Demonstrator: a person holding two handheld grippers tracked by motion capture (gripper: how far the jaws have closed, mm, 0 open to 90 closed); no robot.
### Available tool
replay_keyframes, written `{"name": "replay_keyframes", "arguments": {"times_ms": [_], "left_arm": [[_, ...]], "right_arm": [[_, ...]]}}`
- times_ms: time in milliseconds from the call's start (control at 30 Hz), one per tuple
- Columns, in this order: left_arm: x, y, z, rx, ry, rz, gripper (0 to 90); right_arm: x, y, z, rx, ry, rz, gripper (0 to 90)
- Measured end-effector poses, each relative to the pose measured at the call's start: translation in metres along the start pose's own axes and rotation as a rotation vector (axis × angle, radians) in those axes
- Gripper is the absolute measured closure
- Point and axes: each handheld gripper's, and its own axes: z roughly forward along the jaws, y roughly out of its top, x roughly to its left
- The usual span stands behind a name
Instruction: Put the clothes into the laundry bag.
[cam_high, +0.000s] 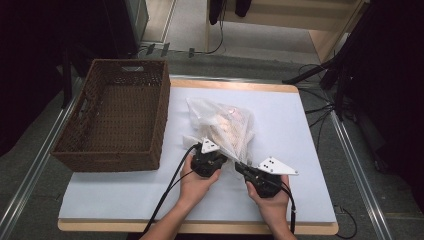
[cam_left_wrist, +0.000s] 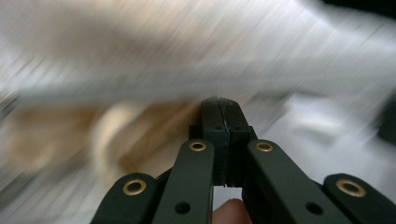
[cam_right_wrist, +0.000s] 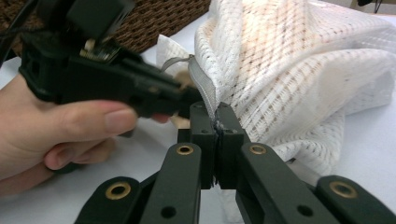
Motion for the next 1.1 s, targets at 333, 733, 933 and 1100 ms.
{"name": "replay_keyframes", "arguments": {"times_ms": [333, 733, 933, 1100], "left_arm": [[0.005, -0.005, -0.026, -0.023, 0.065, 0.067, 73.7], [0.013, -0.022, -0.022, 0.15, 0.253, 0.111, 53.2], [-0.004, -0.007, -0.012, 0.025, 0.03, 0.067, 82.2], [-0.014, 0.009, -0.005, -0.117, -0.016, 0.107, 82.3]], "right_arm": [[-0.003, -0.001, -0.003, -0.014, -0.008, 0.008, 89.0], [-0.002, 0.0, 0.001, 0.0, -0.005, 0.008, 89.0], [0.002, 0.0, 0.001, -0.006, 0.004, -0.001, 89.0], [0.004, 0.001, 0.0, -0.022, 0.009, -0.007, 89.0]]}}
